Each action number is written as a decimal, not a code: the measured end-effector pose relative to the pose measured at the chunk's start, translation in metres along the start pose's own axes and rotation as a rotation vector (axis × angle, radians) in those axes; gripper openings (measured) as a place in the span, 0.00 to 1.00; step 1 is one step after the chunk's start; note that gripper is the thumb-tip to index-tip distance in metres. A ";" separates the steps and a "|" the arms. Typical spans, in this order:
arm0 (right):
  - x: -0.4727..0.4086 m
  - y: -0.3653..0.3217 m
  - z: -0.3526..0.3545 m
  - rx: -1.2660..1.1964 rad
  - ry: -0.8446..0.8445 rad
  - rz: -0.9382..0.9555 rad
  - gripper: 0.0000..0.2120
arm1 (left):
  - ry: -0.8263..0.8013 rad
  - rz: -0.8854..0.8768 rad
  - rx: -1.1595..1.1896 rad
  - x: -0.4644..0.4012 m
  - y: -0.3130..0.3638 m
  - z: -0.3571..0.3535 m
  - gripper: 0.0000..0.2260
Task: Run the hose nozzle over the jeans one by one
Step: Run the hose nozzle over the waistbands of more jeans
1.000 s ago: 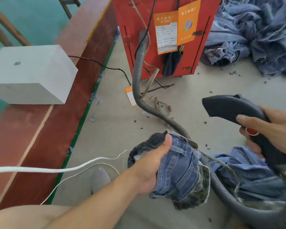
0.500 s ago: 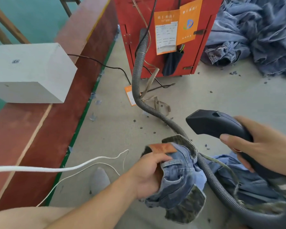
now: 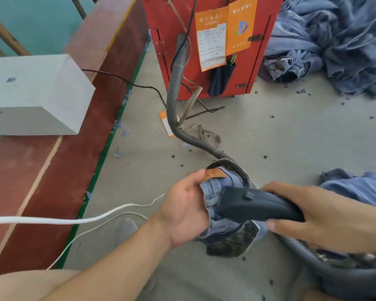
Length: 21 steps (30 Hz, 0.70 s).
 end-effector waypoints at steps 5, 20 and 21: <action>-0.004 0.005 0.021 -0.232 0.331 -0.043 0.09 | 0.053 0.043 -0.001 0.004 0.006 0.005 0.31; -0.029 0.050 0.004 -0.232 0.335 -0.240 0.12 | 0.153 0.123 -1.173 0.023 -0.035 0.014 0.18; -0.034 0.049 -0.004 -0.192 0.302 -0.265 0.14 | 0.099 0.100 -1.234 0.022 -0.036 0.006 0.18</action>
Point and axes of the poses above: each hand's wrist, its own x-axis away from the middle knuckle, its own z-axis out of the back of the hand, y = z × x, the point moved 8 cm from there along -x, towards the middle knuckle, and after that the axes turned 11 degrees about -y, right-handed, at the moved point
